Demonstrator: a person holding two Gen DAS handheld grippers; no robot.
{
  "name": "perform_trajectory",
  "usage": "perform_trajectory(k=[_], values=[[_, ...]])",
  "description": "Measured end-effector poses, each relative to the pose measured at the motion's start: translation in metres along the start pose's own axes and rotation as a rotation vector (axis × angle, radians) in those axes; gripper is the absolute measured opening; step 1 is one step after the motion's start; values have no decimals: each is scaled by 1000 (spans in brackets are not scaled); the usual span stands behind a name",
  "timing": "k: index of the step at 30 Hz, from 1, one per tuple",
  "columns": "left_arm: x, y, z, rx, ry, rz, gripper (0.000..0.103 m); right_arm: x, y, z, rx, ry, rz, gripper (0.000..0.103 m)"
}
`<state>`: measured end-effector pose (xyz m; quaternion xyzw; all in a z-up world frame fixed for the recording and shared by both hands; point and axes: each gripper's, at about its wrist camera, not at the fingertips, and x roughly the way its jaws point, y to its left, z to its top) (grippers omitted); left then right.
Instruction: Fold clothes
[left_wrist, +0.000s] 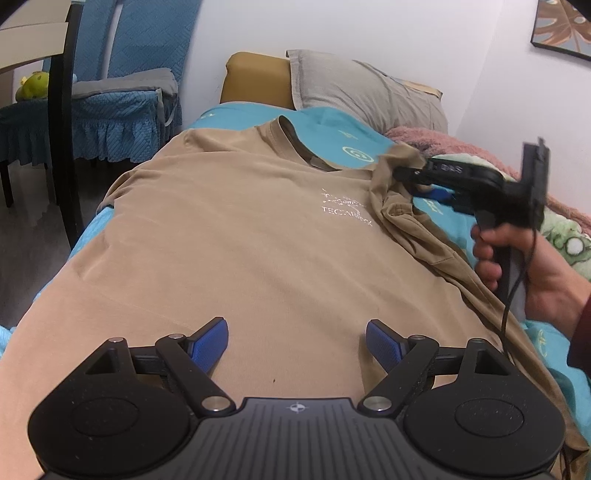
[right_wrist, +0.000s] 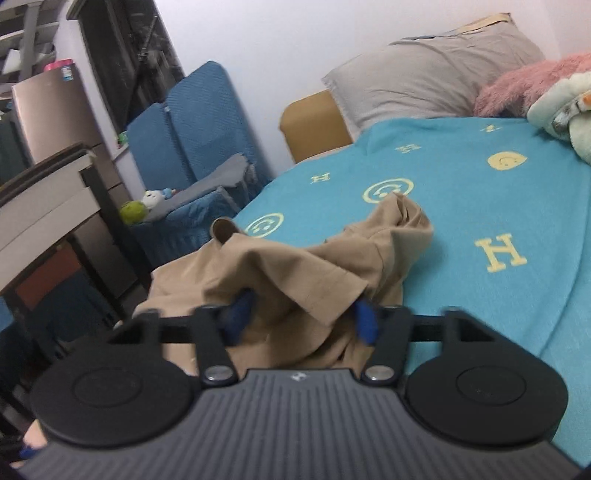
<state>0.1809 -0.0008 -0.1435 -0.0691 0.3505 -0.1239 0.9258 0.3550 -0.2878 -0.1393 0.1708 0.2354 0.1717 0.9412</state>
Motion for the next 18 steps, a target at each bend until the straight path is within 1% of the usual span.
perform_trajectory(k=[1, 4, 8, 11, 14, 15, 16, 18], values=[[0, 0, 0, 5, 0, 2, 84, 0, 0, 2, 13, -9, -3, 12], [1, -1, 0, 12, -1, 7, 84, -15, -5, 14, 82, -107, 23, 10], [1, -1, -1, 21, 0, 10, 84, -51, -19, 45, 128, -234, -20, 9], [-1, -1, 0, 24, 0, 10, 84, -83, -39, 67, 119, -304, -127, 9], [-2, -1, -1, 33, -1, 12, 84, -110, -74, 78, 160, -348, -293, 9], [-1, -2, -1, 38, -1, 13, 84, -115, -89, 78, 187, -352, -366, 9], [-1, -2, -1, 42, -1, 14, 84, -117, -104, 74, 227, -333, -420, 11], [0, -3, -1, 50, 0, 17, 84, -120, -136, 63, 312, -284, -517, 11]])
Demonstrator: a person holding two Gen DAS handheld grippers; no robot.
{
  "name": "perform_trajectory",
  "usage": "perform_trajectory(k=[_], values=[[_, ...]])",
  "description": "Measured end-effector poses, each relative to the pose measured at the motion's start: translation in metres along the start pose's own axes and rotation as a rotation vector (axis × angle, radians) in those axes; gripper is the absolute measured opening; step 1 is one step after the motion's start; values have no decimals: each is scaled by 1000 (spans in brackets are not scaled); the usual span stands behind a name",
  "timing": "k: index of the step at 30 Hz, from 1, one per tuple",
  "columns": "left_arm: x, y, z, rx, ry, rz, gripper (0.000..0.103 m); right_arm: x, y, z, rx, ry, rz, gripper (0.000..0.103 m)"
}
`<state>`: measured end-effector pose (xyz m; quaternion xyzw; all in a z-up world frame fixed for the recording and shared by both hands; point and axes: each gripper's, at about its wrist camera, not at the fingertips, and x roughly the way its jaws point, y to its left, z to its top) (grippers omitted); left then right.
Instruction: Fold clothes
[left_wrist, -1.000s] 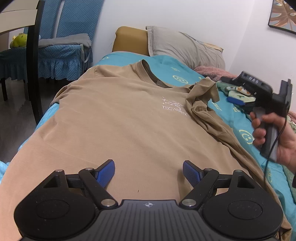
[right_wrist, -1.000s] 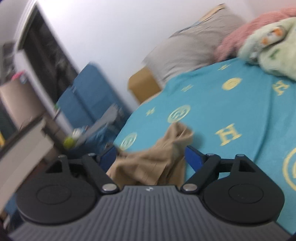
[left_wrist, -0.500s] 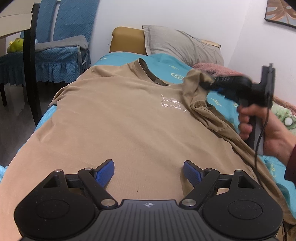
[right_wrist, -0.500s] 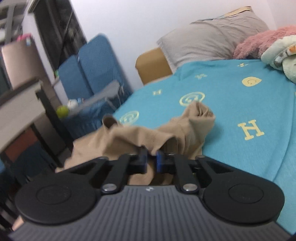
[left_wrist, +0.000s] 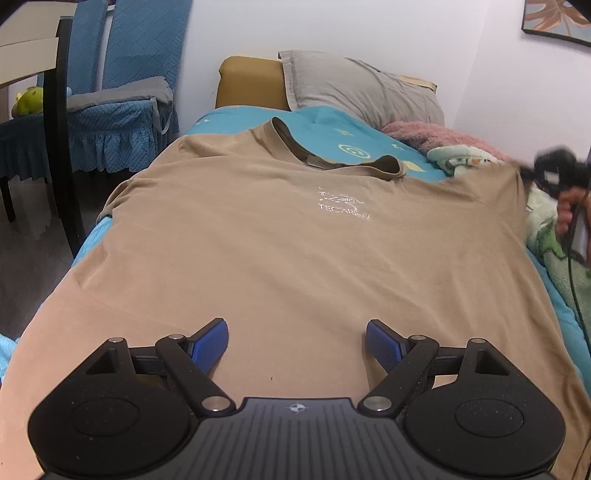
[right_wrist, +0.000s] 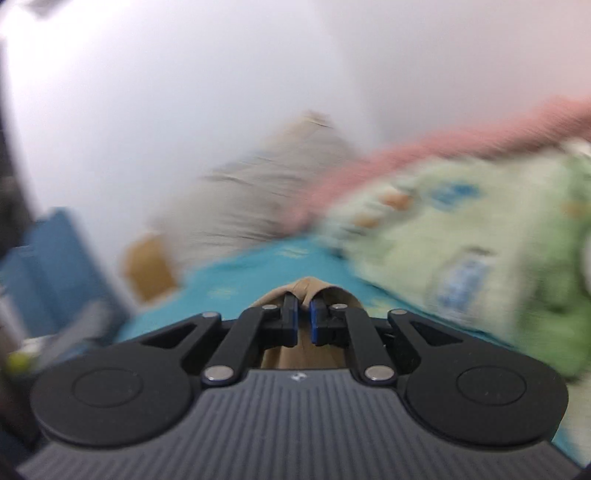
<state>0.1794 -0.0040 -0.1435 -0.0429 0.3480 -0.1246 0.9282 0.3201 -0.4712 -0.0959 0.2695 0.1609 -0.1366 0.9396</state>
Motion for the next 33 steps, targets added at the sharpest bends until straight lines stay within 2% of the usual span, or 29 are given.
perform_trajectory(k=[1, 3, 4, 5, 8, 10, 13, 16, 18, 20, 22, 24, 26, 29, 33], values=[[0, -1, 0, 2, 1, 1, 84, 7, -15, -4, 39, 35, -34, 15], [1, -2, 1, 5, 2, 3, 84, 16, -40, -14, 117, 116, -69, 36], [1, -2, 1, 6, 2, 2, 84, 13, -46, -15, 161, 122, -68, 66], [0, -2, 1, 7, 2, 0, 84, 7, -52, -16, 206, 120, -63, 88], [-1, -3, 2, 8, 2, -5, 84, -9, -68, -18, 341, 114, -46, 89], [-3, -4, 3, 8, 3, -14, 84, -24, -67, -18, 417, 162, -12, 88], [-8, -5, 4, 10, 4, -42, 84, -65, -44, -22, 335, 250, 20, 87], [-19, -10, 4, 21, -6, -77, 84, -127, -6, -35, 142, 329, 32, 88], [-28, -17, 3, 44, -16, -104, 84, -176, 15, -47, 47, 355, 76, 87], [-40, -25, 0, 78, -16, -136, 84, -230, 26, -59, 17, 362, 125, 87], [-53, -36, -5, 113, -4, -179, 84, -267, 32, -61, 22, 343, 147, 87], [-66, -47, -11, 148, 11, -229, 84, -303, 32, -57, 48, 265, 151, 87], [-81, -64, -19, 183, 34, -313, 83, -328, 32, -56, 79, 184, 162, 88], [-99, -94, -35, 248, 73, -442, 83, -338, 27, -55, 100, 119, 173, 88], [-103, -137, -60, 333, 154, -538, 77, -334, 11, -52, 144, 102, 150, 88]])
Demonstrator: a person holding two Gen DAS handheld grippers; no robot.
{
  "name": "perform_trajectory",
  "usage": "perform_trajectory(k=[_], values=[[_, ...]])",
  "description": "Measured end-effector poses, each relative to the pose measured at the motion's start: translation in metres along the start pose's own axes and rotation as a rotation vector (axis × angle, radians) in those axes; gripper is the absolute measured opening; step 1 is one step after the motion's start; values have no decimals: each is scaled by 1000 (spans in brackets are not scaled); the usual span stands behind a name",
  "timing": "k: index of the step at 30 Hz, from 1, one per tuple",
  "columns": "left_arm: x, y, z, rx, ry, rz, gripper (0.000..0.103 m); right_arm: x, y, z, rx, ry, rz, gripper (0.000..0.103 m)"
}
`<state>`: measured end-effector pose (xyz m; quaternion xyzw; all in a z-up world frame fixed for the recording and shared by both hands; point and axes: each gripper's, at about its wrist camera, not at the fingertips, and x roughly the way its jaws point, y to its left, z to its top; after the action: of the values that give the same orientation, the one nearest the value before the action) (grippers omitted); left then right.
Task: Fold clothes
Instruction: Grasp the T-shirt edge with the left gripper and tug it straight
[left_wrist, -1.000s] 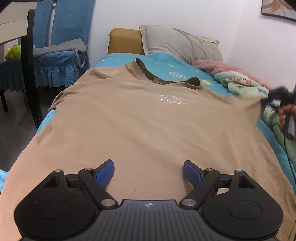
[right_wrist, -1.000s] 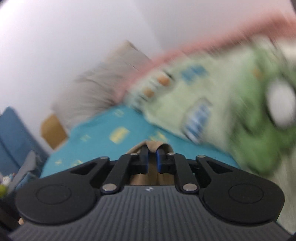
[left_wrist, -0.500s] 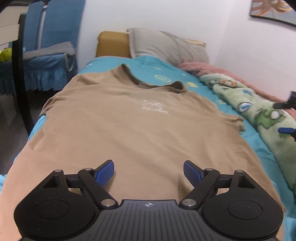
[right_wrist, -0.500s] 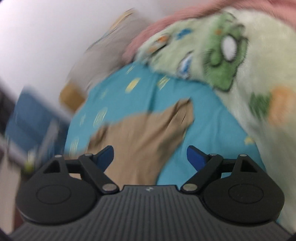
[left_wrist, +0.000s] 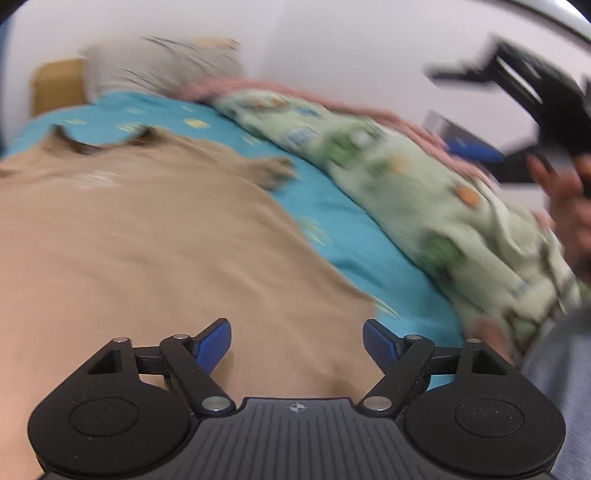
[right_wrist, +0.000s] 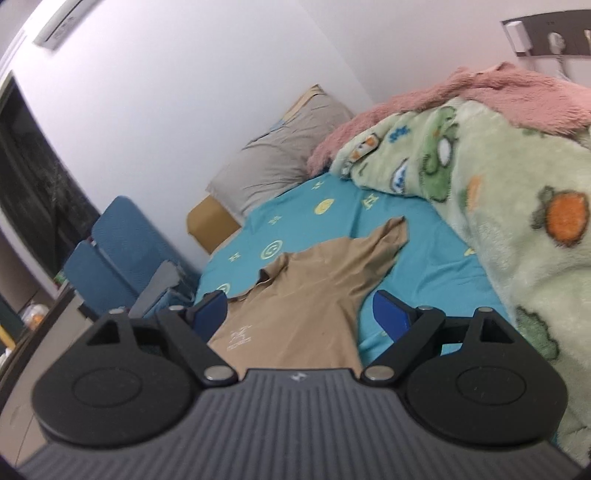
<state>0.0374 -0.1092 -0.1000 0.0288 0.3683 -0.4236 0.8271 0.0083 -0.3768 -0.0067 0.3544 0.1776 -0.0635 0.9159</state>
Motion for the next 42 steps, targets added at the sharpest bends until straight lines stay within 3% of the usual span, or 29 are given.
perform_trajectory(k=[2, 6, 8, 10, 11, 12, 13, 15, 19, 23, 26, 28, 31, 35, 40, 42], values=[[12, -14, -5, 20, 34, -26, 76, -3, -12, 2, 53, -9, 14, 88], [32, -26, -15, 36, 115, -43, 62, -6, -28, 2, 103, -1, 15, 88], [38, -28, -19, 43, 139, -40, 50, -5, -33, 2, 120, 4, 16, 88], [39, -30, -21, 65, 145, -50, 31, -3, -36, 2, 133, 12, 18, 88], [39, -31, -22, 77, 143, -63, 27, -3, -36, 2, 134, 16, 20, 88], [38, -32, -23, 85, 139, -74, 15, -2, -36, 2, 134, 21, 23, 88], [37, -33, -23, 92, 135, -83, 11, -1, -37, 2, 131, 23, 25, 88], [34, -38, -20, 103, 119, -97, 9, -1, -37, 1, 125, 27, 29, 88], [28, -56, -13, 116, 83, -217, 9, 1, -38, 2, 119, 28, 32, 88], [41, -73, -16, 112, 118, -289, 10, 2, -37, 3, 114, 32, 34, 88], [44, -66, -13, 79, 121, -262, 23, 3, -34, 2, 95, 36, 31, 88], [39, -58, -9, 54, 107, -215, 57, 3, -31, 1, 85, 40, 40, 88], [18, -38, 1, 5, 17, -122, 81, 11, -28, 4, 95, 47, 67, 88], [-10, -10, 16, -43, -98, 20, 88, 28, -23, 9, 126, 59, 107, 89], [-26, 27, 31, -139, -193, 154, 94, 100, -32, 22, 207, 80, 103, 88], [-26, 42, 34, -173, -201, 214, 94, 137, -50, 18, 309, 100, 99, 89]])
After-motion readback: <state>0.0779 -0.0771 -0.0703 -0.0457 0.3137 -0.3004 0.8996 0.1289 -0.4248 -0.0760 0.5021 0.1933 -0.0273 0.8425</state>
